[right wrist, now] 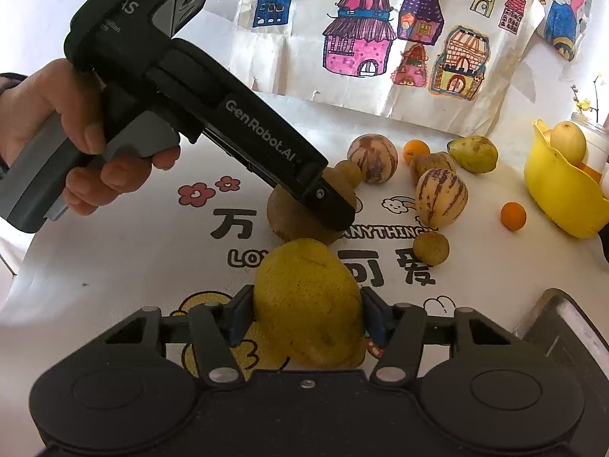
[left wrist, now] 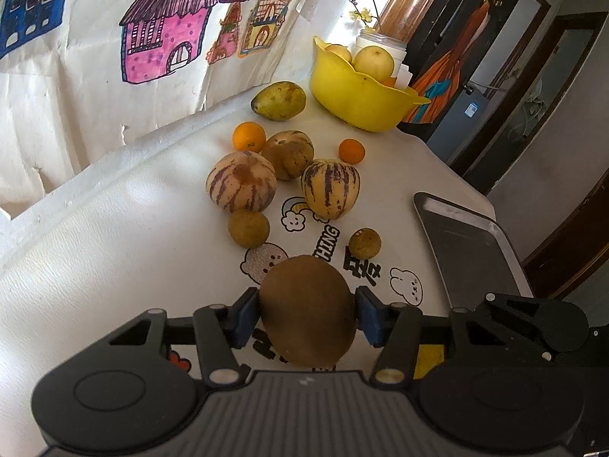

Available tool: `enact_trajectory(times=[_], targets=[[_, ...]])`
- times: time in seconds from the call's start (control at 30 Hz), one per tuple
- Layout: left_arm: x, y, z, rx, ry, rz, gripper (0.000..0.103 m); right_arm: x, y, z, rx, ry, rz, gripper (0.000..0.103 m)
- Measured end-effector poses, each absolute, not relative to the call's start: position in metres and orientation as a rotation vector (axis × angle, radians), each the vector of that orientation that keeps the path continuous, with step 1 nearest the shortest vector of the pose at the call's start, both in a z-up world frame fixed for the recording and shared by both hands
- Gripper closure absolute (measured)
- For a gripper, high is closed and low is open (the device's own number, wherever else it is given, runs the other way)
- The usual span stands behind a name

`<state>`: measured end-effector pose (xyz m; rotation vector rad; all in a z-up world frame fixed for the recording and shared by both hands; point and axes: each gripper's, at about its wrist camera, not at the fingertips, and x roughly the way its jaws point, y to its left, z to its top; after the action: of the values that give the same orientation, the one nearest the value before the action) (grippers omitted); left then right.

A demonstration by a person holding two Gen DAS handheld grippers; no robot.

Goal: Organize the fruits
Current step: 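Grasp the brown kiwi with the left gripper while the right gripper grasps the large yellow pear, then carry the kiwi with the left gripper while the right gripper carries the pear to the metal tray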

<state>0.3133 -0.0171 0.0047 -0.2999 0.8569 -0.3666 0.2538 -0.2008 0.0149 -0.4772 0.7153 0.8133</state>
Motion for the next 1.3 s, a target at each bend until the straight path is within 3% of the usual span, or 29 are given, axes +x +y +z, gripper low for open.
enact_trajectory(times=[0.83,1.3], targets=[[0.306,-0.029,0.005,-0.290,0.864,-0.344,0.047,0.225,-0.225,0.017,-0.360,0.698,0.756,0.044],[0.306,-0.065,0.024,-0.338,0.787,-0.402,0.047,0.209,-0.292,0.054,-0.235,0.598,0.529,0.044]])
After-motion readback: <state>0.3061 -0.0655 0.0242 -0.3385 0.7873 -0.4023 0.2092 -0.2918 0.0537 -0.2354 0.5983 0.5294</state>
